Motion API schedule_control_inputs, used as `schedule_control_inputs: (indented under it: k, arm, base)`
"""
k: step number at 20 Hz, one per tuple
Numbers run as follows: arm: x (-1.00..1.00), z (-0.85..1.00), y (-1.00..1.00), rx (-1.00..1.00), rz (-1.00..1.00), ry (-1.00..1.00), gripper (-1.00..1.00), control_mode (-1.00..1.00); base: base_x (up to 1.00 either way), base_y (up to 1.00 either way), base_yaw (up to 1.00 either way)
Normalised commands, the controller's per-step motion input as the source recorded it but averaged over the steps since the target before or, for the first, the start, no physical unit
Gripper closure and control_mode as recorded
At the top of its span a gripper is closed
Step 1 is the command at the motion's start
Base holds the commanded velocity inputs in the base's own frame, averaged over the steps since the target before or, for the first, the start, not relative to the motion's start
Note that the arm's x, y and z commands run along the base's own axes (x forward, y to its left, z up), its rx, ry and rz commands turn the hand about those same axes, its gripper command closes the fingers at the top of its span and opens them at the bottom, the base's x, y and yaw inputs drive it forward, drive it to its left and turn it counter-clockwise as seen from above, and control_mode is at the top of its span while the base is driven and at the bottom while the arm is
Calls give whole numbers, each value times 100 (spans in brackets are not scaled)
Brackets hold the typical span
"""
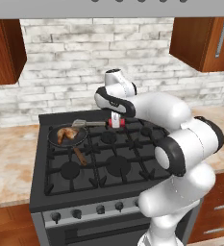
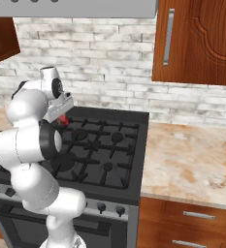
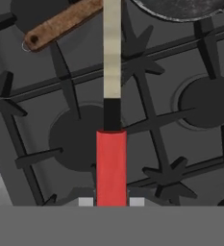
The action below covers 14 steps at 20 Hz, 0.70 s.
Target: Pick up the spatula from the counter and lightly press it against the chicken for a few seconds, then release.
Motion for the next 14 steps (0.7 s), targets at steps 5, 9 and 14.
schedule_control_inputs:
  k: [5,9,14]
  arm:
    - [23,-5,3,-3,0,6,100,-100]
    - [15,-9,12,-3,0,5,100,-100]
    - [12,-6,14,-2,0,4,100,-100]
  base:
    - [0,0,0]
    - [0,0,0]
    - [0,0,0]
